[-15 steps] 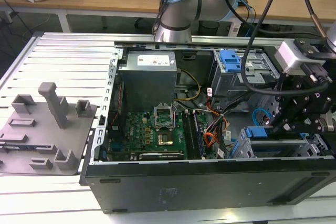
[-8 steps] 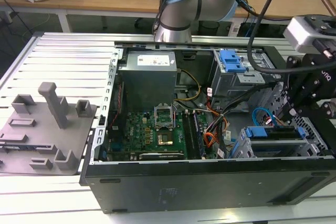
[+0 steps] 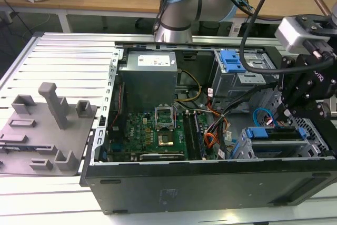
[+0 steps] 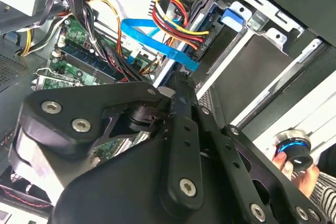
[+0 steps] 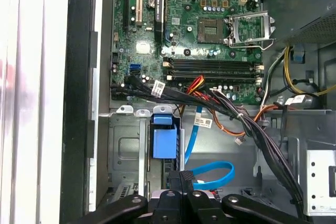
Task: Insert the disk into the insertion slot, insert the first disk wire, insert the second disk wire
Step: 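Insert the second disk wire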
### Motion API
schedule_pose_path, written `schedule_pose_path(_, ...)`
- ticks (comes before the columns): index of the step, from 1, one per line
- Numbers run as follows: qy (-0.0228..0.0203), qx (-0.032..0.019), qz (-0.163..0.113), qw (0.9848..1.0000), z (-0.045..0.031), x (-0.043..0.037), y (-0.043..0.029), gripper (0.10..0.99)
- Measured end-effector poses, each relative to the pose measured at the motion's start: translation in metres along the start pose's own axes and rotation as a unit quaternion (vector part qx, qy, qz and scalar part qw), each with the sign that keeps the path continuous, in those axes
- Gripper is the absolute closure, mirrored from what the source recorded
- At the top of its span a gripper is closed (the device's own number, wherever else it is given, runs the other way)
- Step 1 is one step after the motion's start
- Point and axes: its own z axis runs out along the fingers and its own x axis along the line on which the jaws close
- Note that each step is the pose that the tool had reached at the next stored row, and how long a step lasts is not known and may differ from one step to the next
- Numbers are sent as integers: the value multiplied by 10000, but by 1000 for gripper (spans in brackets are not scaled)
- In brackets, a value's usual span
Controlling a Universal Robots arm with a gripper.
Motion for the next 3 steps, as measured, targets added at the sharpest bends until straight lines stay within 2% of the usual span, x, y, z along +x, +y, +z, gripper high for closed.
schedule_pose_path(3, 0, 0, 0, 10000, 0, 0, 0, 980)
